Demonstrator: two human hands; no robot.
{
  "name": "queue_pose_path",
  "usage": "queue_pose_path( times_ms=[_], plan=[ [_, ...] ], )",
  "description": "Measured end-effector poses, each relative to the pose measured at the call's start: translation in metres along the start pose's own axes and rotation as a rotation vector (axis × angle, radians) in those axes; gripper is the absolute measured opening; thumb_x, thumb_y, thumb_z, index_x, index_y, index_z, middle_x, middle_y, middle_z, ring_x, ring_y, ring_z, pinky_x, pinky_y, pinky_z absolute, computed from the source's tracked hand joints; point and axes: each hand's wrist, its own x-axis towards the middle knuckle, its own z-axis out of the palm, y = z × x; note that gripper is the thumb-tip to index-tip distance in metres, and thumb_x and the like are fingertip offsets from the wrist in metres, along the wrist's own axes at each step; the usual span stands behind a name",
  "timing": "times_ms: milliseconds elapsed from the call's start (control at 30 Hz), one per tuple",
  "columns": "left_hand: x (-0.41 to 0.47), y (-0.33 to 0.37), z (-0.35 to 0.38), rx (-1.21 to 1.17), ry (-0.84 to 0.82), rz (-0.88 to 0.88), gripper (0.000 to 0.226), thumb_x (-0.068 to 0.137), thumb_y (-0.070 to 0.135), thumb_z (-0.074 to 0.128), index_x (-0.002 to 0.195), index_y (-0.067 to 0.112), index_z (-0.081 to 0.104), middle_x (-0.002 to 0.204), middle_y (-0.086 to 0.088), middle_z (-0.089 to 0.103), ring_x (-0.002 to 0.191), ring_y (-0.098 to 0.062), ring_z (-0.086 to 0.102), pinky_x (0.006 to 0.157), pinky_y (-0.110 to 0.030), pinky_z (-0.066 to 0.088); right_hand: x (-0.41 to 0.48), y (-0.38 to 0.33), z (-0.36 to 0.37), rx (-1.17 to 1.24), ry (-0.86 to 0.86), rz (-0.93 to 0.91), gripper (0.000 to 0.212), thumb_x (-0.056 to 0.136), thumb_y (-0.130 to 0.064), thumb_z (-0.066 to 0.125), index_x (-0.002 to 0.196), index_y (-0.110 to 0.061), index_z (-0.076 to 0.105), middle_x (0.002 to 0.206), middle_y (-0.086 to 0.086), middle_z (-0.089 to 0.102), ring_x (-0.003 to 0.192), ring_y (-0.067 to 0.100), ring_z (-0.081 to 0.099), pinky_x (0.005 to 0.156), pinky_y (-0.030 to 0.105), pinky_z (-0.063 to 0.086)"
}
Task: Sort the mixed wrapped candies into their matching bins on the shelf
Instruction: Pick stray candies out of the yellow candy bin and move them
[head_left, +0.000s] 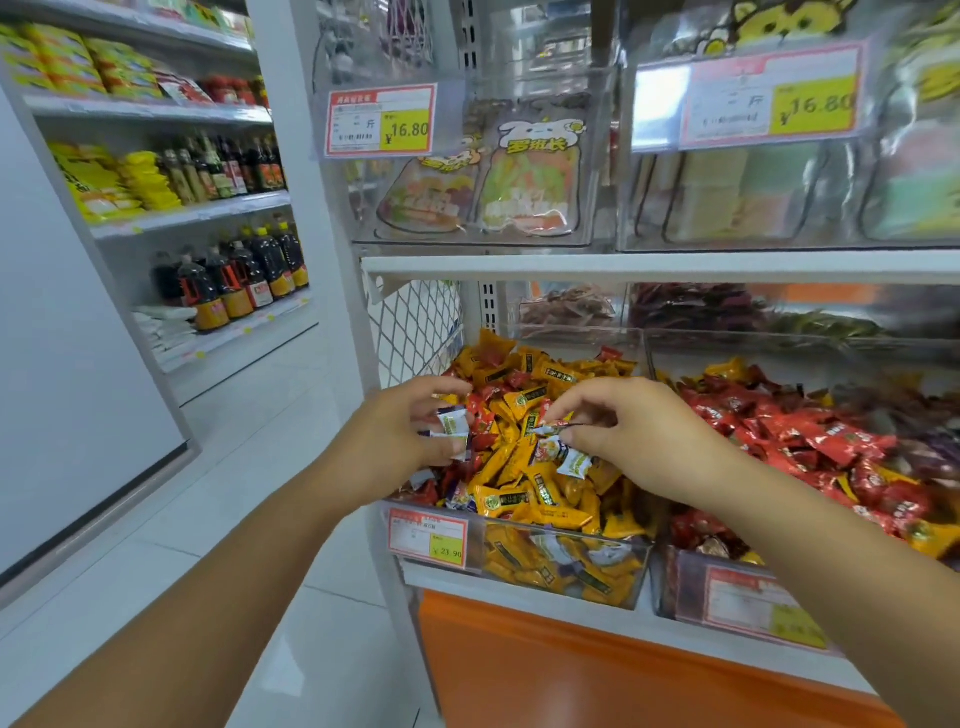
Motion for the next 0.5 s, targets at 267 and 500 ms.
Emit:
queue_pose_path(
  times_ms=[267, 500],
  plan=[
    [0.017, 0.053, 0.066, -0.157, 0.002, 0.153, 0.043, 0.077, 0.011, 0.079, 0.106, 0.039, 0.063, 0.1, 0.012, 0.07, 0.086, -0.001, 0.067, 0.083, -0.023, 0.053, -0.043, 0.025, -0.055, 0.198, 0.309, 0.162, 0.01, 0.086, -0.01, 0.069, 0.089, -0.02, 0.07, 0.063, -0.004, 0.051, 0.045, 0.005, 0.046, 0.05, 0.017, 0.044],
    [0.059, 0.124, 0.18, -0.125, -0.143, 0.292, 0.036, 0.075, 0.011, 0.079, 0.091, 0.04, 0.064, 0.082, 0.017, 0.068, 0.07, 0.0, 0.061, 0.073, -0.016, 0.047, -0.11, 0.091, -0.147, 0.012, 0.589, 0.298, 0.021, 0.085, -0.012, 0.07, 0.08, -0.032, 0.067, 0.072, 0.0, 0.062, 0.057, 0.005, 0.053, 0.056, 0.023, 0.052]
  ],
)
